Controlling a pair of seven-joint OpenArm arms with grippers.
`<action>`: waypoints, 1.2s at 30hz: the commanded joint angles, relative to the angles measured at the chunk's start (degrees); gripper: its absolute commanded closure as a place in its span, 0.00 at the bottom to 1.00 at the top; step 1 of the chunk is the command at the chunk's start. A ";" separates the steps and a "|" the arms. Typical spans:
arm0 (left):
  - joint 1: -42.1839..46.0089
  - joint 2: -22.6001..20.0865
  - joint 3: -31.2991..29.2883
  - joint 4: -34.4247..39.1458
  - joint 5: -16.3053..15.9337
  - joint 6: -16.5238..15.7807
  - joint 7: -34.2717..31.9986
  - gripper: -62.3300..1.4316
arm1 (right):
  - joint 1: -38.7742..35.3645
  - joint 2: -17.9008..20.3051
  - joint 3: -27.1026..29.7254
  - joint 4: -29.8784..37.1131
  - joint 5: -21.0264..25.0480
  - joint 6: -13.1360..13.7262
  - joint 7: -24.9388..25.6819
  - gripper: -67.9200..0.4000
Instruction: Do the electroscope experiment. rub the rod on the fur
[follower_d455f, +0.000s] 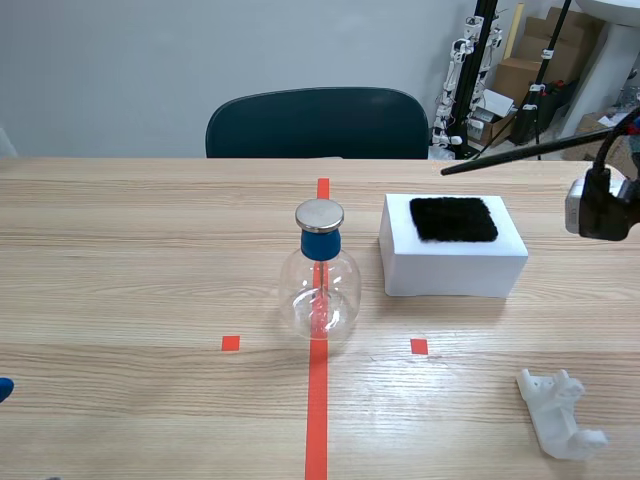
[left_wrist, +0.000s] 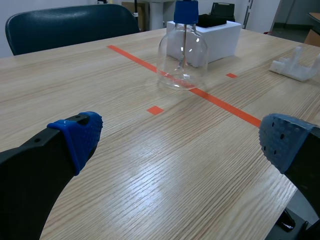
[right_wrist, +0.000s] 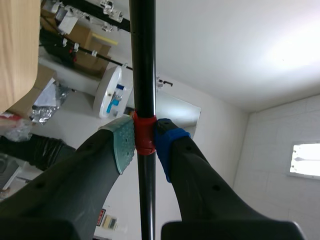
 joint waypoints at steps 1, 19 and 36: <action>0.31 -0.17 -0.07 0.66 -0.72 -0.04 -2.86 0.00 | 1.68 0.28 -0.22 0.66 -0.70 -1.03 -0.81 0.99; 0.31 -0.15 -0.07 0.66 -0.72 -0.04 -2.86 0.00 | 5.97 0.52 -6.25 -3.26 -9.81 1.99 -6.91 0.99; 0.31 -0.17 -0.07 0.66 -0.72 -0.04 -2.86 0.00 | 10.67 4.24 -17.99 -4.11 -5.70 4.48 -13.62 0.99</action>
